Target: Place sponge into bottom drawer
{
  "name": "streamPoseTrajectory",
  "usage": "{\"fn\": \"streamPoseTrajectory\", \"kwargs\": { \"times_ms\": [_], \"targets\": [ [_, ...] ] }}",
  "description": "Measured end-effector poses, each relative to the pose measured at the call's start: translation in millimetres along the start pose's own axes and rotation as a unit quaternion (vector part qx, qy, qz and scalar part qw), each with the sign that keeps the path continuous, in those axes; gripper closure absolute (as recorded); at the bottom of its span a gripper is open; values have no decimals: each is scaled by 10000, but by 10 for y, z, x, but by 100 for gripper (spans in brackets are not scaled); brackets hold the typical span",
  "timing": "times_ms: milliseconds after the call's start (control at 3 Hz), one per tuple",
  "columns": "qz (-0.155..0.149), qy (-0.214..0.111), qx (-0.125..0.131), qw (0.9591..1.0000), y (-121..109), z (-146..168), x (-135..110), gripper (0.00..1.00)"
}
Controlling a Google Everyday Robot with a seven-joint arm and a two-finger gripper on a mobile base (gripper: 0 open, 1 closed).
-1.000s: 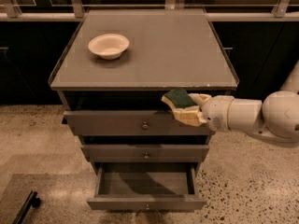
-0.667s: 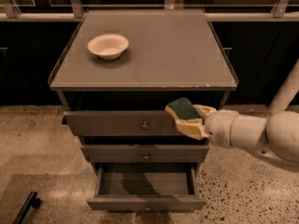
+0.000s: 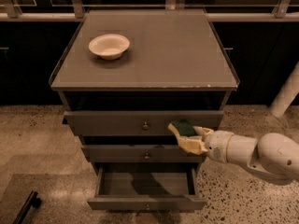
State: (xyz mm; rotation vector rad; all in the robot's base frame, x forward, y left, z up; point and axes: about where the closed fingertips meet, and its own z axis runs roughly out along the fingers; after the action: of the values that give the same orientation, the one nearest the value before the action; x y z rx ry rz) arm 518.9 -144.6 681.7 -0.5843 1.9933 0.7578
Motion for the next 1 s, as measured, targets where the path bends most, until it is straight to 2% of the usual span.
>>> {"fn": "streamPoseTrajectory", "kwargs": {
  "times_ms": [333,667,1000],
  "targets": [
    [757,5,-393,9964,-313,349,559,100],
    [758,4,-393,9963,-314,350,560,100],
    [964,-61,-528,9939,-390,473,851,100]
  ]
}}
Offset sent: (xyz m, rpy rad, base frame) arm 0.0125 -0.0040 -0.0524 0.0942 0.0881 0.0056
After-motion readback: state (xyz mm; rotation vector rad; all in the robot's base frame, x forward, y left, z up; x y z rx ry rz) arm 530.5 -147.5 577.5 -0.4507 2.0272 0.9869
